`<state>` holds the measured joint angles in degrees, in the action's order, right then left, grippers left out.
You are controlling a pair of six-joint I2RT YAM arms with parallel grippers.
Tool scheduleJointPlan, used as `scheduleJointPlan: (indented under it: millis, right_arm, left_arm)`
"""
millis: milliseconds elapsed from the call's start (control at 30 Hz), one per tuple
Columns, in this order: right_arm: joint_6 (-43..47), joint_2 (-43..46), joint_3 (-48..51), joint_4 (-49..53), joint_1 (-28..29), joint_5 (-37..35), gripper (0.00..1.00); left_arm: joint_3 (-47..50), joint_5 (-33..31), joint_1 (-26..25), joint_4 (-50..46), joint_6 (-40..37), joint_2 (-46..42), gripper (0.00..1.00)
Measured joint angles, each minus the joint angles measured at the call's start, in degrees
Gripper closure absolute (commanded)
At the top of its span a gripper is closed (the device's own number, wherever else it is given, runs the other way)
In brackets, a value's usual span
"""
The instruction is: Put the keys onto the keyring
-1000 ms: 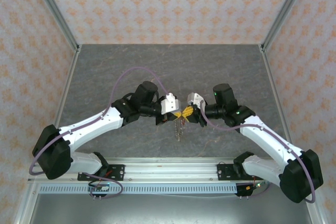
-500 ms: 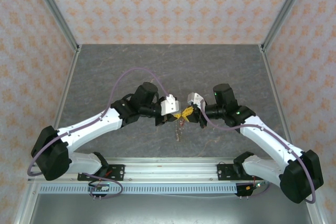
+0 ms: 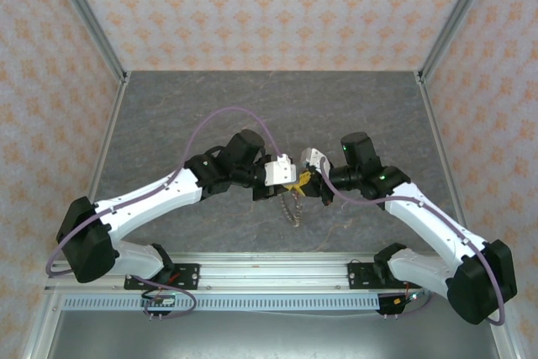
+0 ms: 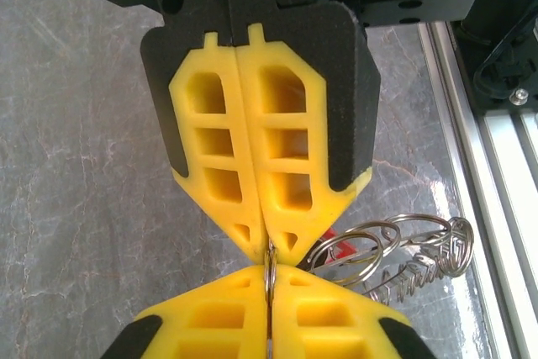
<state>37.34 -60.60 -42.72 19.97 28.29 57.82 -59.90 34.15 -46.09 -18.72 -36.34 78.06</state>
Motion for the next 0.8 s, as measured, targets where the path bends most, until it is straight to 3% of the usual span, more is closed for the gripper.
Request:
scheduleJointPlan:
  millis: [367,800]
  right_arm:
    - [3.7,0.3,-0.1,2.8,0.2,-2.7,0.97]
    - [2.1,1.1,3.9,-2.7,0.2,-3.8,0.92]
  left_arm:
    - [-0.7,-1.4,-0.8,-1.0,-1.7,1.1,1.0]
    - [7.2,3.3,1.2,11.0,4.5,-0.1,1.0]
